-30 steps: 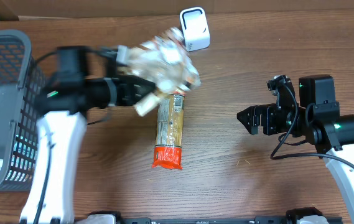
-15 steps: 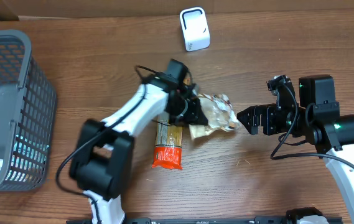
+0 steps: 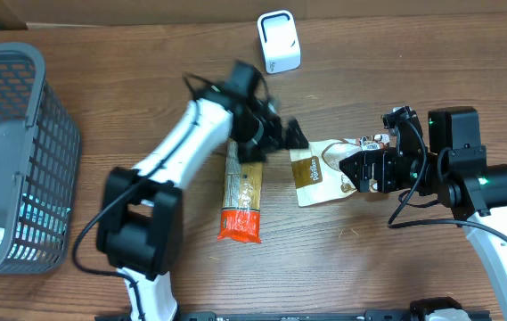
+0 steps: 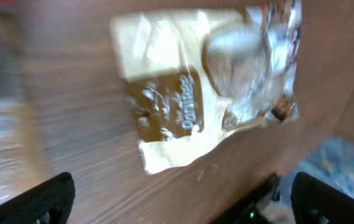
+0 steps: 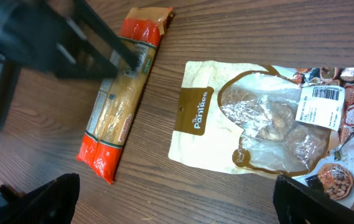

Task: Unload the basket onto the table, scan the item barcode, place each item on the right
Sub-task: 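Carry the pastry bag right and place it beside the right gripper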

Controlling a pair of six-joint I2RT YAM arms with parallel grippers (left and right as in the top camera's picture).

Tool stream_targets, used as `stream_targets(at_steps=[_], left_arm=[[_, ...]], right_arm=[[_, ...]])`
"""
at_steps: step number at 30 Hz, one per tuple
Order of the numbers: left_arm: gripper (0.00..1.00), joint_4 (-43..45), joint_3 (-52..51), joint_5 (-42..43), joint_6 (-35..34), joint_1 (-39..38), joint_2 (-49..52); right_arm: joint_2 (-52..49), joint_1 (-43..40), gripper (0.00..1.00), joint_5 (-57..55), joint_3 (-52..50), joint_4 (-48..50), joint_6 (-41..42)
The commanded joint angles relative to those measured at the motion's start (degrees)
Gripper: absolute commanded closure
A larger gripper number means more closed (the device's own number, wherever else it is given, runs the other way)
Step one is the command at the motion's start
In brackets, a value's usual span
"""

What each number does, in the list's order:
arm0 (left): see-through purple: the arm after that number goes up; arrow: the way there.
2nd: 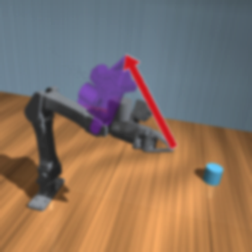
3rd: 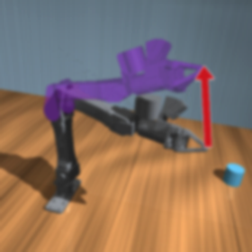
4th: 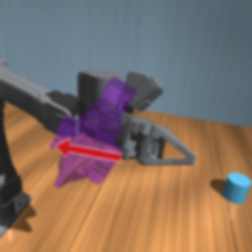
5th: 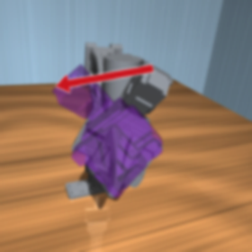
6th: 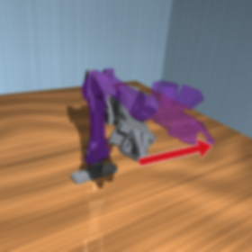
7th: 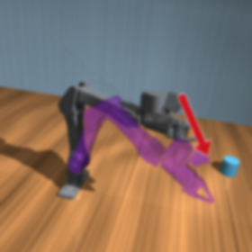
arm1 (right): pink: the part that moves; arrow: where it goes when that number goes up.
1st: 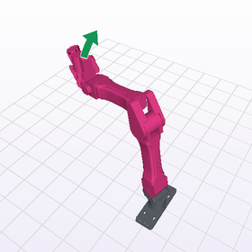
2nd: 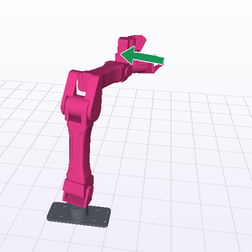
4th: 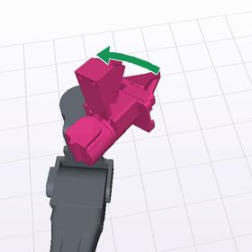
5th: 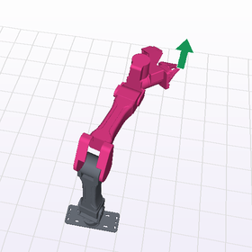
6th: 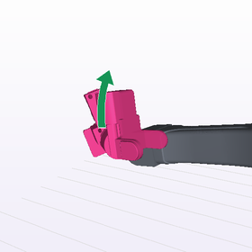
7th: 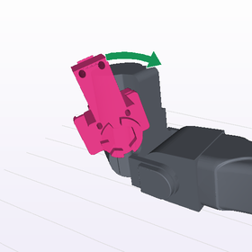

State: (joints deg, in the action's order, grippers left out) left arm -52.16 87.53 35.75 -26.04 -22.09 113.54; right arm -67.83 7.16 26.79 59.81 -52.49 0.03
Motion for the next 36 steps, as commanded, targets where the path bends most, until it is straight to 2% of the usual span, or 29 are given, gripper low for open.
stream_targets(at_steps=[1,4,9,13,16,21,27,31,36], left_arm=[[0.0,-8.15,13.03,-10.23,4.63,6.58,-5.22],[0.0,-14.6,21.35,-13.07,7.15,11.34,-6.23],[0.0,-23.45,33.81,-13.25,8.26,22.45,-7.65],[0.0,-29.57,40.04,-13.42,8.59,32.44,-8.48],[0.0,-32.79,41.62,-18.75,10.58,40.41,-9.88],[0.0,-36.39,41.33,-27.85,7.87,53.55,-11.08],[0.0,-33.73,33.68,-28.5,3.41,66.16,-11.04],[0.01,-30.73,26.47,-29.62,1.31,71.23,-11.04],[0.0,-24.48,14.97,-32.26,-0.37,73.09,-11.04]], right_arm=[[0.13,0.24,0.0,0.24,1.33,0.28,-0.11],[0.13,0.24,0.0,0.24,1.33,0.28,-0.11],[0.13,0.24,0.0,0.24,1.33,0.28,-0.11],[0.13,0.24,0.0,0.24,1.33,0.28,-0.11],[0.13,0.24,0.0,0.24,1.33,0.13,-0.11],[0.13,0.24,0.0,0.22,1.33,-0.37,-0.11],[0.13,0.24,0.0,0.22,1.31,-0.42,-0.11],[0.13,0.24,0.0,0.22,1.31,-0.35,-0.28],[0.13,0.24,0.0,0.22,1.31,-0.37,-0.33]])
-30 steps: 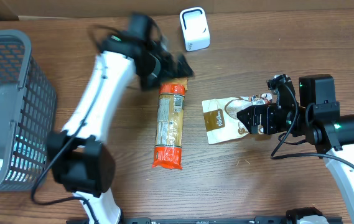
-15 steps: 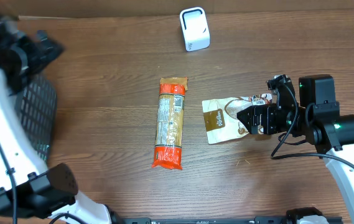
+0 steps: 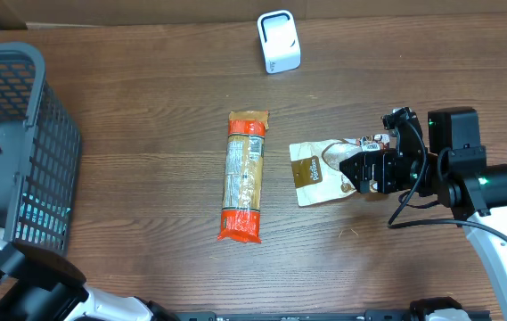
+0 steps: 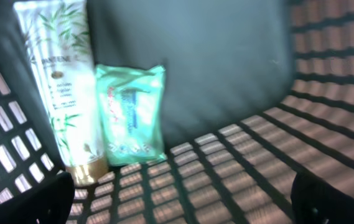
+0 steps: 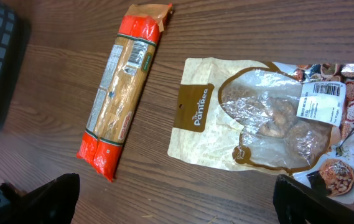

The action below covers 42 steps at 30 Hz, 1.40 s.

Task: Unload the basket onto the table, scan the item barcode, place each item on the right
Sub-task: 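Carry the pastry bag right and place it beside the right gripper, then grasp the mint-green wipes pack in the basket with the left gripper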

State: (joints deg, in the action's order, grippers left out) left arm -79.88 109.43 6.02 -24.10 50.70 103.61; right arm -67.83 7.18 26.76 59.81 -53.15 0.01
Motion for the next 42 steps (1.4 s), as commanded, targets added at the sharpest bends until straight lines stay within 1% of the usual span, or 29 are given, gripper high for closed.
stream_targets(at_steps=[1,8,12,19,22,26,28,29,31,32,34,35,37,42], left_arm=[[0.0,5.18,-9.73,-2.75,-2.32,0.31,-1.11],[0.0,19.28,-25.79,-3.69,-2.34,0.11,-0.81],[0.0,25.29,-32.06,-6.25,-3.43,0.13,-0.76],[0.0,34.93,-39.6,-7.04,-3.39,-0.11,-0.72],[0.0,36.96,-42.12,-7.06,-3.39,-0.15,-0.55],[0.05,40.02,-45.16,-7.1,-3.37,-0.15,-0.52],[0.11,40.98,-45.99,-7.08,-3.37,-0.15,-0.52],[0.17,41.2,-46.25,-7.1,-3.37,-0.15,-0.52],[0.33,41.24,-46.38,-7.1,-3.37,-0.15,-0.52],[0.48,41.35,-46.38,-7.1,-3.37,-0.15,-0.52],[0.67,41.97,-46.38,-7.1,-3.34,-0.13,-0.52],[0.79,42.58,-46.36,-7.08,-3.32,-0.13,-0.52],[0.96,43.23,-46.23,-7.06,-3.32,-0.13,-0.52],[0.96,43.58,-44.68,-7.06,-2.82,-0.13,-0.57]], right_arm=[[0.13,0.22,0.0,0.24,1.31,0.28,-0.33],[0.13,0.22,0.0,0.24,1.31,0.26,-0.48],[0.13,0.22,0.0,0.26,1.31,-0.04,-0.48],[0.13,0.22,0.0,0.26,1.29,-0.24,-0.46],[0.07,0.22,0.0,0.26,1.29,-0.24,-0.48],[-0.04,0.22,0.0,0.28,1.27,-0.31,-0.46],[-0.2,0.22,0.0,0.26,1.29,-0.35,-0.46],[-0.26,0.22,0.0,0.26,1.27,-0.35,-0.48],[-0.44,0.22,0.0,0.26,1.27,-0.35,-0.46],[-0.46,0.22,0.0,0.26,1.27,-0.35,-0.46],[-0.46,0.22,0.0,0.26,1.27,-0.35,-0.46],[-0.46,0.22,0.0,0.26,1.27,-0.33,-0.46],[-0.46,0.22,0.0,0.26,1.27,-0.26,-0.48],[-0.46,0.22,0.0,0.26,1.27,-0.26,-0.46]])
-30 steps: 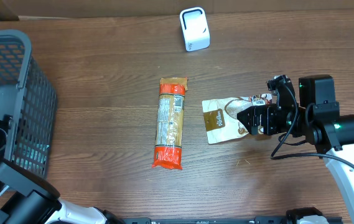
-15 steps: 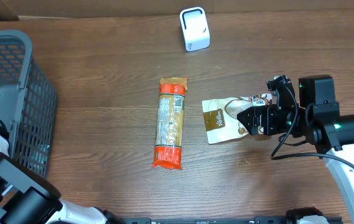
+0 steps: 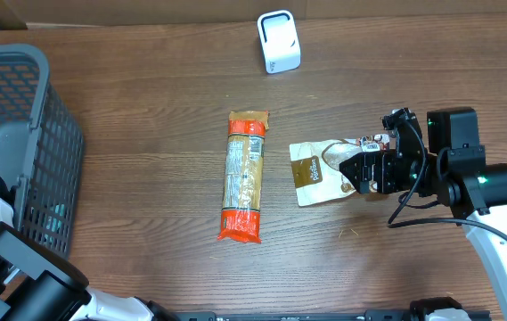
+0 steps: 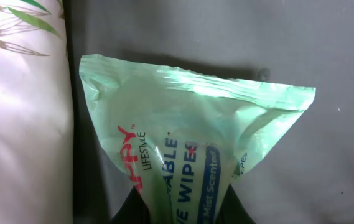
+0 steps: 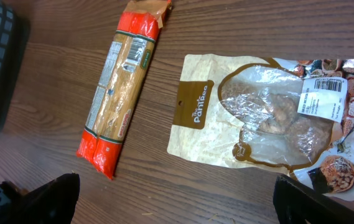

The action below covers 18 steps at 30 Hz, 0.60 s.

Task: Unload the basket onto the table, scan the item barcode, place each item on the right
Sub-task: 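Grasp the mint-green wipes pack in the basket with the left gripper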

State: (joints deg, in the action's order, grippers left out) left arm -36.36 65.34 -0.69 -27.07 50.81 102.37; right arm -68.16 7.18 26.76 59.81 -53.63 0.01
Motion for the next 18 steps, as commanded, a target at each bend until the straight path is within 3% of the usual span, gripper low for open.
stream_targets(at_steps=[1,4,13,16,18], left_arm=[[0.96,-0.33,0.11,-0.33,0.28,-0.24,0.63],[0.96,-3.19,4.15,-0.04,0.98,-0.26,0.46],[0.96,-19.39,31.39,2.89,3.41,-0.26,-2.27],[0.96,-24.24,40.85,13.49,6.4,-0.26,-3.26],[0.96,-27.91,46.62,26.05,11.8,-0.52,-4.17]], right_arm=[[-0.13,0.22,0.0,0.28,1.27,0.22,-0.46],[-0.13,0.22,0.0,0.26,1.29,0.22,-0.46],[-0.13,0.22,0.0,0.26,1.27,0.17,-0.46],[-0.13,0.22,0.0,0.26,1.27,0.2,-0.46],[-0.13,0.22,0.0,0.26,1.27,0.28,-0.46]])
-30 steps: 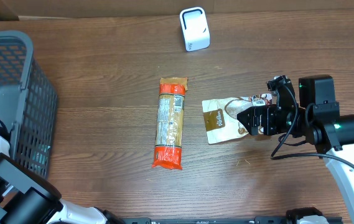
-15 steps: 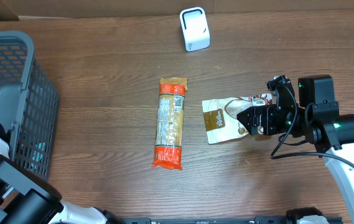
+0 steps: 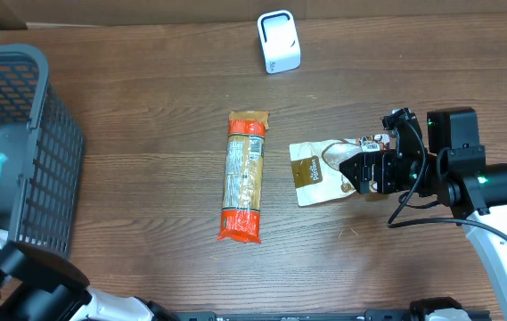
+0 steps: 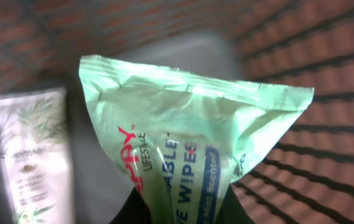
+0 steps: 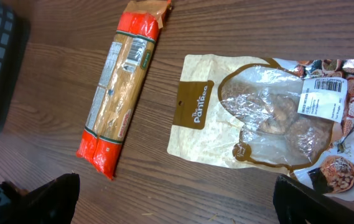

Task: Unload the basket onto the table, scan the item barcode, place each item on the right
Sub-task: 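Grasp the mint-green wipes pack in the basket with the left gripper, then place the wipes pack on the table left of the spaghetti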

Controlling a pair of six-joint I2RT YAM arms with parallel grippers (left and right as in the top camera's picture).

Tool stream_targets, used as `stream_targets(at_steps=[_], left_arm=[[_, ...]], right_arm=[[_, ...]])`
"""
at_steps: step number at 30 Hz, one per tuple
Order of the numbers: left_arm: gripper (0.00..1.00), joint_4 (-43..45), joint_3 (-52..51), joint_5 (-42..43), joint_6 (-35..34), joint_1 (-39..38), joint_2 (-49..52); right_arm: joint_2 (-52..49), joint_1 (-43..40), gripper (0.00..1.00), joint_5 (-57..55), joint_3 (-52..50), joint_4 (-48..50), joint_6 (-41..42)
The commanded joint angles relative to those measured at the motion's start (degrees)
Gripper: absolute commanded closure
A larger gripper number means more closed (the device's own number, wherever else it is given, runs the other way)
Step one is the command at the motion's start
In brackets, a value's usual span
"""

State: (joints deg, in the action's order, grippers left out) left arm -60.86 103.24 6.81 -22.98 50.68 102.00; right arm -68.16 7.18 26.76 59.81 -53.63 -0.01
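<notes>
A green pack of wipes fills the left wrist view, and my left gripper is shut on its lower end. It hangs above the grey basket floor. From overhead the wipes pack is a blurred teal patch over the basket at the far left. The white scanner stands at the back of the table. My right gripper hovers open over the snack bag, nothing between its fingers.
A pasta pack with orange ends lies mid-table, left of the snack bag, whose barcode label faces up. A white tube with bamboo print lies in the basket. The basket's mesh walls surround the held pack.
My left gripper, still shut on the wipes pack, has risen from the basket floor; the floor and the tube now look farther away. The right arm has not moved.
First my left gripper was open over the table by the pasta and snack bag. Then it was open above the basket, with the tube and wipes below. Then it was shut on the wipes pack on the basket floor, and now holds it raised.
</notes>
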Motion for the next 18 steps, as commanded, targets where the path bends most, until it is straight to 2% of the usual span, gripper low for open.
stream_targets(at_steps=[1,4,6,8,10,12,14,18], left_arm=[[0.96,-5.22,10.67,24.11,10.64,-0.83,-4.44],[0.96,-10.4,12.74,32.65,16.59,-3.89,-6.88],[0.96,-14.16,12.74,33.07,19.76,-7.82,-8.22],[0.96,-17.79,12.72,32.57,25.97,-14.45,-8.61],[0.96,-19.41,11.91,28.17,27.89,-21.59,-8.37],[0.96,-19.43,9.66,20.81,26.58,-29.64,-8.0],[0.96,-17.73,2.84,8.04,20.06,-42.69,-6.03],[0.96,-13.44,-7.5,-2.43,14.75,-52.22,-3.06]], right_arm=[[-0.13,0.22,0.0,0.26,1.27,0.35,-0.44],[-0.13,0.22,0.0,0.26,1.27,0.28,-0.44],[-0.13,0.22,0.0,0.26,1.27,0.22,-0.44],[-0.13,0.22,0.0,0.26,1.27,0.39,-0.44],[-0.13,0.22,0.0,0.24,1.27,0.81,-0.44],[-0.13,0.22,0.0,0.26,1.27,1.4,-0.46],[-0.13,0.22,0.0,0.26,1.27,1.64,-0.44],[-0.13,0.22,0.0,0.24,1.27,1.31,-0.46]])
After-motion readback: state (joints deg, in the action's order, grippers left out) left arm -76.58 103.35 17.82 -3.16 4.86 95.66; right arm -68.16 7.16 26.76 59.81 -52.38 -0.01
